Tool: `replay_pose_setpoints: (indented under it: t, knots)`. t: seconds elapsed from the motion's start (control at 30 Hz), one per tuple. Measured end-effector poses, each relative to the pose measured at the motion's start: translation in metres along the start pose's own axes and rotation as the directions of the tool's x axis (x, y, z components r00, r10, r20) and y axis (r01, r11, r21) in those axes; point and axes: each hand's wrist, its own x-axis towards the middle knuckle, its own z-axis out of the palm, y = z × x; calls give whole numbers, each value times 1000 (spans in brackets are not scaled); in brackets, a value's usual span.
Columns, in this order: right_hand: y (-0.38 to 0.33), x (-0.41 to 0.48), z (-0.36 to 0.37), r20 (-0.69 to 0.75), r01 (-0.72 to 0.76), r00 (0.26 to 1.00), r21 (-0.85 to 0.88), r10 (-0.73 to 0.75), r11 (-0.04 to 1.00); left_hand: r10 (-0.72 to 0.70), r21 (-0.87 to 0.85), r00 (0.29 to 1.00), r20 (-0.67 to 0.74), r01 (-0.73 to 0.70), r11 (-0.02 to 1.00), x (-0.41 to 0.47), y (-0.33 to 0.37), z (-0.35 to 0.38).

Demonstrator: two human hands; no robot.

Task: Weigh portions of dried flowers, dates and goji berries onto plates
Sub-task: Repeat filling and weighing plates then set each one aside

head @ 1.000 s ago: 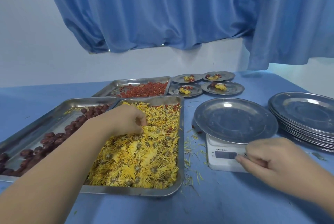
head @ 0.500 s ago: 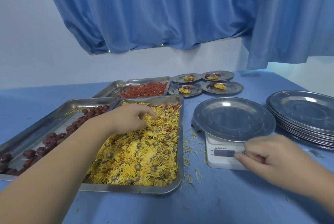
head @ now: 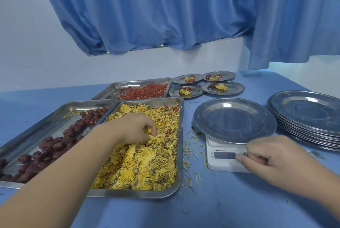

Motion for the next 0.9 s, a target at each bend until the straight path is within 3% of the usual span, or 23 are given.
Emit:
replay_pose_setpoints:
  t: [0.17, 0.3, 0.4, 0.47, 0.77, 0.9]
  knots:
    - [0, -1, -1, 5, -21, 1000, -3, 21, 1000, -7, -44, 996, -84, 3, 999, -2, -5, -1]
    - [-2, -1, -2, 8, -13, 1000, -4, 13, 1000, -77, -288, 982, -171, 25, 957, -7, -7, -6]
    - [-3, -1, -3, 3, -14, 1000, 2, 14, 1000, -178, -628, 974, -141, 51, 776, -8, -3, -11]
    - [-2, -1, -3, 2, -13, 1000, 8, 13, 1000, -215, -768, 973, -78, 79, 636, -8, 1, -15]
    - [-1, -2, -4, -9, -16, 1000, 24, 17, 1000, -279, -832, 959, -43, 120, 541, 0, 12, -10]
    - [-1, -2, -4, -8, -14, 1000, 23, 15, 1000, -308, -762, 942, -137, 99, 640, 0, 18, -5]
